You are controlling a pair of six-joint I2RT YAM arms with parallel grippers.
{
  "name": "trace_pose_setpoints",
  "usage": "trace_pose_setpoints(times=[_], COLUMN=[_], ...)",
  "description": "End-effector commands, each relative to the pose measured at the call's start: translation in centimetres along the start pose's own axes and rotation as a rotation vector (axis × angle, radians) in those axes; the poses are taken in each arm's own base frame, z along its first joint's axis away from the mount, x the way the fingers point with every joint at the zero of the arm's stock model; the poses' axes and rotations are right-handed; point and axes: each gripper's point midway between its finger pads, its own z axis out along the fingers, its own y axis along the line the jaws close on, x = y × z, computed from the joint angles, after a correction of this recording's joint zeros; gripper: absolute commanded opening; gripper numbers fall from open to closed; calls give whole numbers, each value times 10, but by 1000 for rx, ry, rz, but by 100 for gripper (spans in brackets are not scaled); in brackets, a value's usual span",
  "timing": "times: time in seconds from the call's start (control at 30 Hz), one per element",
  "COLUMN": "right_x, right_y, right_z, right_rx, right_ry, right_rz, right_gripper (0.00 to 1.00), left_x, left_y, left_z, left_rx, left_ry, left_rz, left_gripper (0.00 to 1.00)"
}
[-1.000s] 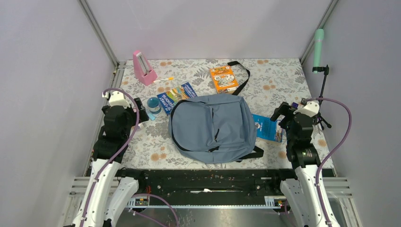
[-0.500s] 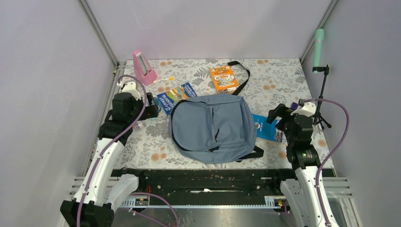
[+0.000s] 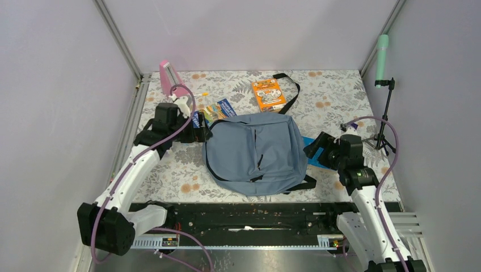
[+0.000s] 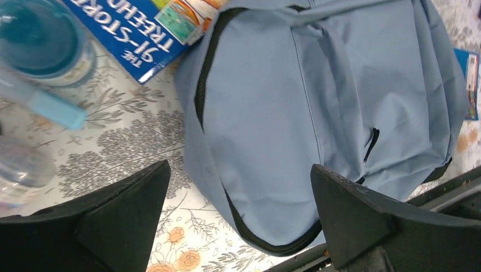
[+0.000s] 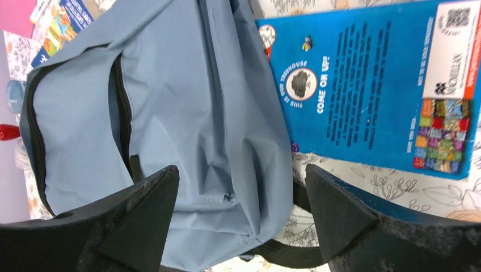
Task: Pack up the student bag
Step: Adjust the student bag at the center of the board.
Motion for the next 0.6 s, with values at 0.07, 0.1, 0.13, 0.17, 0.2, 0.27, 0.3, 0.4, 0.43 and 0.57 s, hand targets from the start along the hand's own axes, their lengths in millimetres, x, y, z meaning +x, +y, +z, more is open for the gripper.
trace_pose_setpoints(times=[0.07, 0.1, 0.13, 0.17, 0.2, 0.27, 0.3, 0.4, 0.43, 0.57], right_x=[30, 34, 38, 43, 48, 58, 62, 71, 73, 73], right_y=[-1, -2, -1, -1, -1, 2, 2, 2, 2, -2], right_z=[4, 6, 7, 9, 11, 15, 17, 24, 25, 27], right_rx=[31, 38, 46, 55, 61, 65, 67, 71, 75, 96], right_ry=[122, 137, 149, 162, 178, 209, 219, 233, 236, 228], right_rz=[46, 40, 30, 20, 11, 6, 10, 18, 14, -30], right_gripper=[86, 86, 86, 86, 86, 86, 85, 83, 82, 75], left_x=[25, 31, 38, 43, 47, 52, 53, 57, 58, 66], left_y=[-17, -14, -9, -3, 1, 9, 10, 5, 4, 5], left_z=[19, 22, 23, 25, 25, 26, 26, 30, 31, 38], left_rx=[46, 20, -11, -49, -82, -148, -162, -137, -133, -134], left_ry=[101, 124, 153, 172, 187, 198, 201, 209, 215, 255], left_rz=[16, 20, 26, 36, 49, 93, 107, 108, 106, 100], left_gripper=[99, 99, 99, 99, 99, 94, 92, 91, 90, 82])
